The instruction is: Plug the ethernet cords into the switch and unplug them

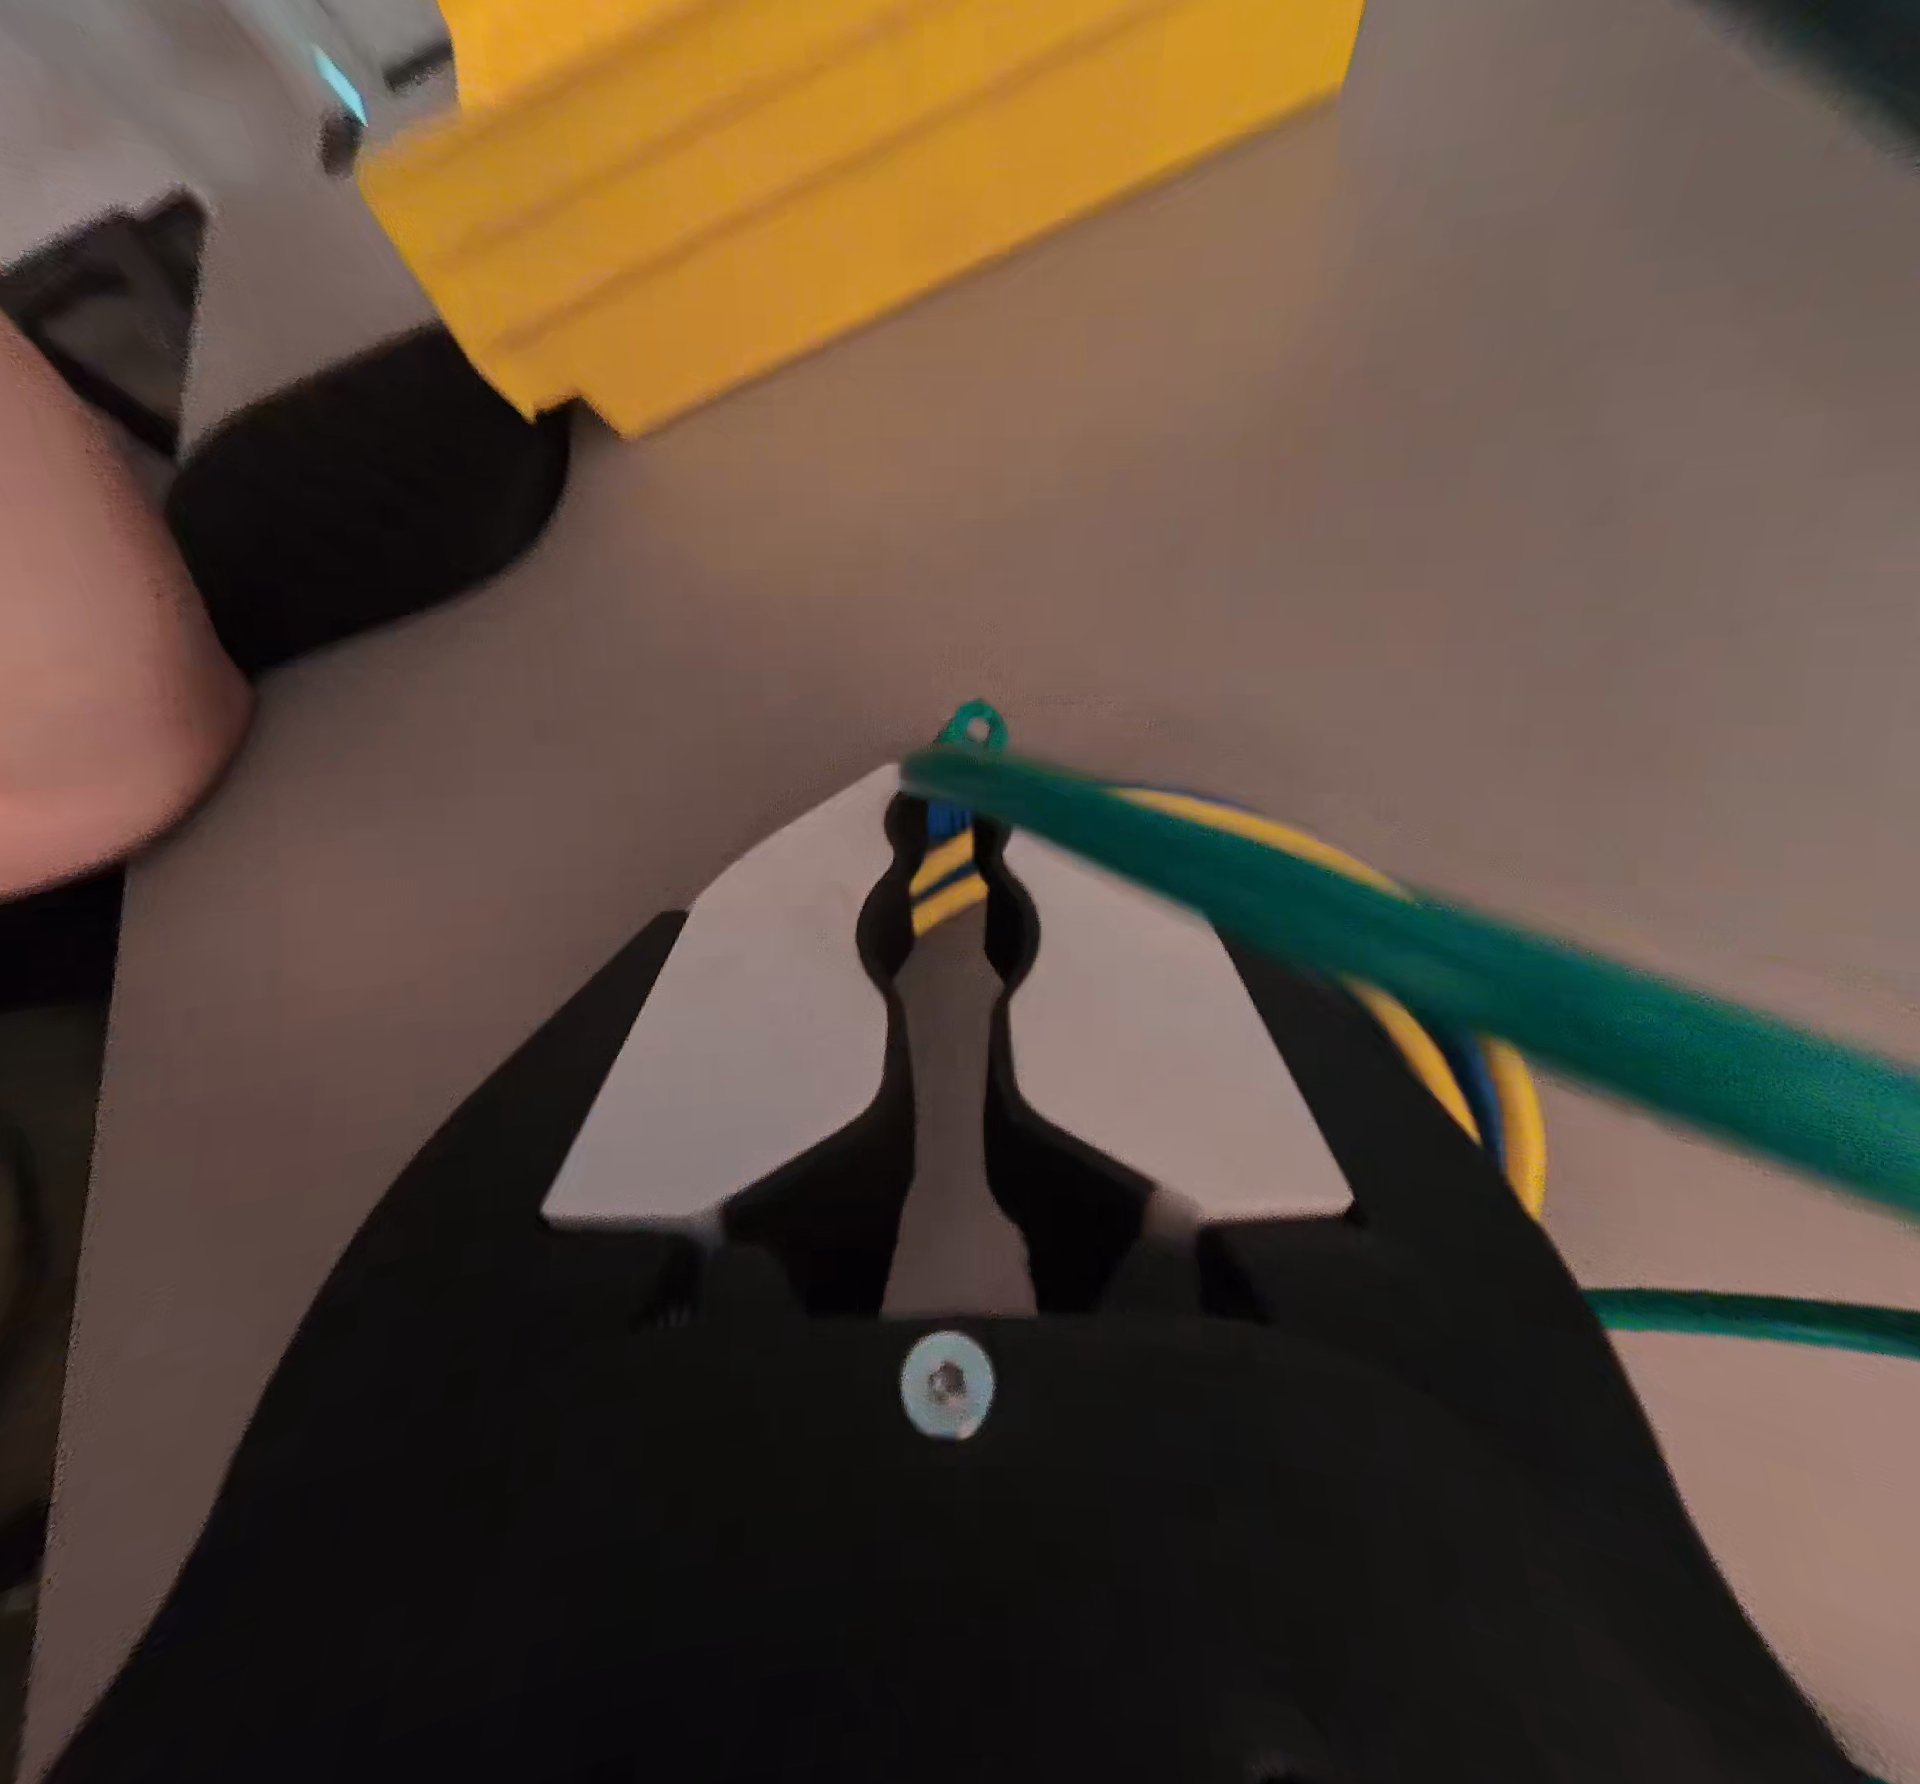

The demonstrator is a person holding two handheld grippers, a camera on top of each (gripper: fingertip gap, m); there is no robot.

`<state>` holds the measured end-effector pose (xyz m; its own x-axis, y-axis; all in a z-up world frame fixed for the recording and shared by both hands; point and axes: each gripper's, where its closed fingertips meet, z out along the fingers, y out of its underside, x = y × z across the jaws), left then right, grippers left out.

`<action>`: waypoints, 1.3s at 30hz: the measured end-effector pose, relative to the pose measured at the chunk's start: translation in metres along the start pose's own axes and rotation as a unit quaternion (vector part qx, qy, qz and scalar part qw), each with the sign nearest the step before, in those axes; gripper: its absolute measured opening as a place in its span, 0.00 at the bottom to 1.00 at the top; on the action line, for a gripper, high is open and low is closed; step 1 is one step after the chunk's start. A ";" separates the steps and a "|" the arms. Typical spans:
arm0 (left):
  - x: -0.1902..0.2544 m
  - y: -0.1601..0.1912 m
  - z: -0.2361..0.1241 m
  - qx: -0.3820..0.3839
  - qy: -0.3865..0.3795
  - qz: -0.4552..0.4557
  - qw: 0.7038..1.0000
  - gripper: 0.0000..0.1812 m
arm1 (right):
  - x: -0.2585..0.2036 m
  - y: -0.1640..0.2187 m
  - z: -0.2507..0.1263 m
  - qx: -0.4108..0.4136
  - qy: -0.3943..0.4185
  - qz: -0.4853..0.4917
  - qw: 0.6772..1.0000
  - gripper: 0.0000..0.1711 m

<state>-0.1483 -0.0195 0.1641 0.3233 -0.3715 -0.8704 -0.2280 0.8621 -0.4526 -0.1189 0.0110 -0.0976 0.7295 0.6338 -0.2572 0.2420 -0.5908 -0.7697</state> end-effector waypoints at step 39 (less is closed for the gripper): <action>0.069 -0.047 0.027 0.072 0.320 -0.503 0.800 0.63 | -0.042 -0.113 -0.212 0.208 0.403 -0.504 0.735 0.22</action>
<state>-0.0905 -0.0768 0.1308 -0.2699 -0.9626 -0.0216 -0.0253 0.0295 -0.9992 -0.0412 -0.0547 0.1246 0.4958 0.0436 0.8673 0.8257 0.2856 -0.4864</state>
